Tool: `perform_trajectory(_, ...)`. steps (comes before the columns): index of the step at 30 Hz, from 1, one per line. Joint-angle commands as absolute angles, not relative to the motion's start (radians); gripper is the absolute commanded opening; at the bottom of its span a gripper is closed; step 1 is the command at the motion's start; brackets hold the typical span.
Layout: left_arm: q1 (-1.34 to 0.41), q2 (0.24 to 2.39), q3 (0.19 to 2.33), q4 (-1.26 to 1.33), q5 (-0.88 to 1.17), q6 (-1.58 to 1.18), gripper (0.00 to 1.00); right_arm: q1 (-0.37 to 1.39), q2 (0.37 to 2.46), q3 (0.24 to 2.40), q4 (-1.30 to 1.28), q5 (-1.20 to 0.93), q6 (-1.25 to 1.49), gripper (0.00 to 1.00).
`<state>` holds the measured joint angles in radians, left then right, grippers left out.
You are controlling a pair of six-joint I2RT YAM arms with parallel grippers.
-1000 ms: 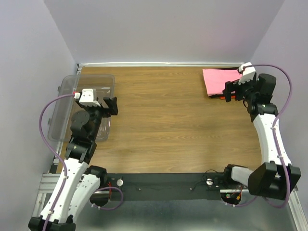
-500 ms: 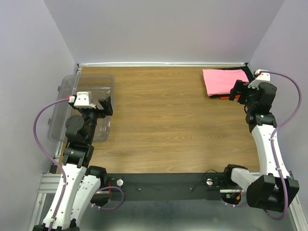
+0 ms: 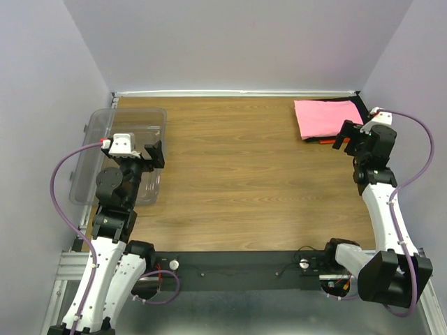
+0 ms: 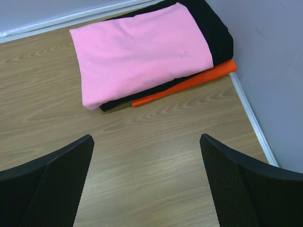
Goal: Fold and stack the t-shirts
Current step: Reset both grippers
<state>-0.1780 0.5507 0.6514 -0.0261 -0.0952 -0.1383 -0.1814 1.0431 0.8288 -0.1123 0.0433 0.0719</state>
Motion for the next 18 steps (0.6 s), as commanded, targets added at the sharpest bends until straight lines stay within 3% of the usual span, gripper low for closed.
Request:
perform_trajectory(1, -0.173, 0.549, 0.637, -0.008, -0.074, -0.124, 0.95, -0.181, 1.017, 0.802, -0.071, 0.084, 0.084, 1.00)
perform_trajectory(18, -0.175, 0.549, 0.634, -0.006, -0.066, -0.124, 0.95, -0.181, 1.022, 0.790, -0.066, 0.095, 0.081, 1.00)
